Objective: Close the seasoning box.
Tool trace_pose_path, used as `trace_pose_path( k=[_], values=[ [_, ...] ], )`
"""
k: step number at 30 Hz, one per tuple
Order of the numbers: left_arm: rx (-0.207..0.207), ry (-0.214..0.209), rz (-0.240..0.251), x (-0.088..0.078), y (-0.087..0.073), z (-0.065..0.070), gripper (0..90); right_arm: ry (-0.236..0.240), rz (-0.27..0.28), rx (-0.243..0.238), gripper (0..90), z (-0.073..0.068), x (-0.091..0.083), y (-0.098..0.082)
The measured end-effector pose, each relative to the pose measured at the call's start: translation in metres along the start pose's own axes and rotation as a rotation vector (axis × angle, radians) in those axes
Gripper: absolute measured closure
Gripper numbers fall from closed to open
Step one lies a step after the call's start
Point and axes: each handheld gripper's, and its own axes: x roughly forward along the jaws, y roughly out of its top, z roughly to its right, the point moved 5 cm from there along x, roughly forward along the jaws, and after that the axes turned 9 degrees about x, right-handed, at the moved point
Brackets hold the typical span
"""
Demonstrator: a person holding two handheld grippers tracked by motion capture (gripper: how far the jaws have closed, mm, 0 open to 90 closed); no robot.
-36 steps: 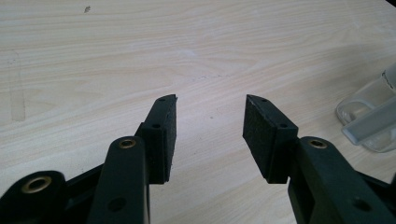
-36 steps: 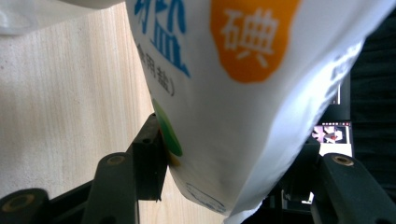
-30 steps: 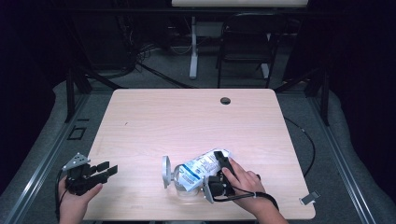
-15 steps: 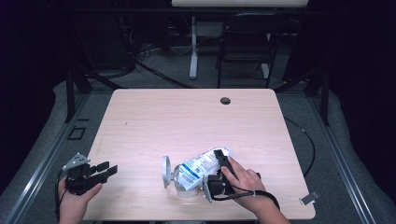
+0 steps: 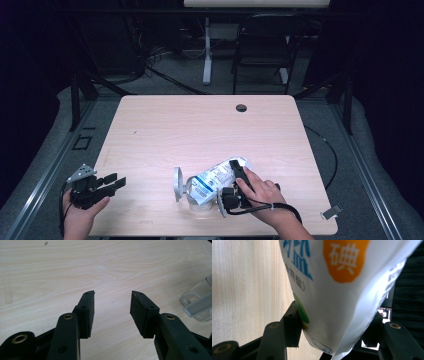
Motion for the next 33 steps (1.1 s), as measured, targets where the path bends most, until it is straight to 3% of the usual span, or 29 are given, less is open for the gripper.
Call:
trace_pose_path(
  k=[4, 6, 11, 20, 21, 33],
  values=[
    [-0.003, 0.001, 0.000, -0.0008, 0.0002, -0.0005, 55.1, 0.009, 0.006, -0.001, 44.9, -0.0003, 0.0004, 0.0007],
    [-0.005, 0.000, 0.000, -0.0008, 0.0003, -0.0004, 55.1, 0.000, -0.011, -0.035, 44.9, 0.0025, -0.0013, 0.0017],
    [0.000, 0.000, 0.003, -0.0004, 0.0004, -0.0001, 55.1, 0.002, 0.017, -0.038, 45.1, 0.0020, 0.0006, 0.0037],
    [-0.002, 0.000, 0.004, -0.0008, 0.0007, -0.0002, 55.1, -0.009, -0.001, -0.057, 45.3, 0.0027, -0.0005, 0.0051],
    [-0.001, 0.000, 0.004, -0.0007, 0.0007, -0.0001, 55.2, -0.019, -0.025, -0.079, 45.2, 0.0045, -0.0024, 0.0054],
    [-0.004, -0.001, 0.003, -0.0015, 0.0006, -0.0007, 55.1, -0.026, -0.022, -0.091, 45.4, 0.0042, -0.0016, 0.0056]
  ],
)
